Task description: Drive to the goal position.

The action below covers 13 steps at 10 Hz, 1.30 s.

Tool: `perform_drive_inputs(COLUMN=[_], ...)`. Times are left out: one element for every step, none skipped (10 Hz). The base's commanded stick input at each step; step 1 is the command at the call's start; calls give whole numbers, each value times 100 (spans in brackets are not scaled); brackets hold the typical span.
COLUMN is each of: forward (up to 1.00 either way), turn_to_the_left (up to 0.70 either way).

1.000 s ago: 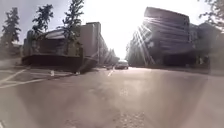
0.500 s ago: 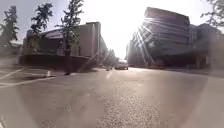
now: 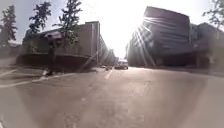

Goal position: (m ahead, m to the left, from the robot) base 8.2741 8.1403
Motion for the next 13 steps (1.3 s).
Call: perform_drive_inputs(forward=[70, 70, 70, 70, 70, 70, 70, 70, 70, 70, 70, 70, 70], turn_to_the_left=[0, 0, 0, 0, 0, 0, 0, 0, 0, 14, 14, 14, 14])
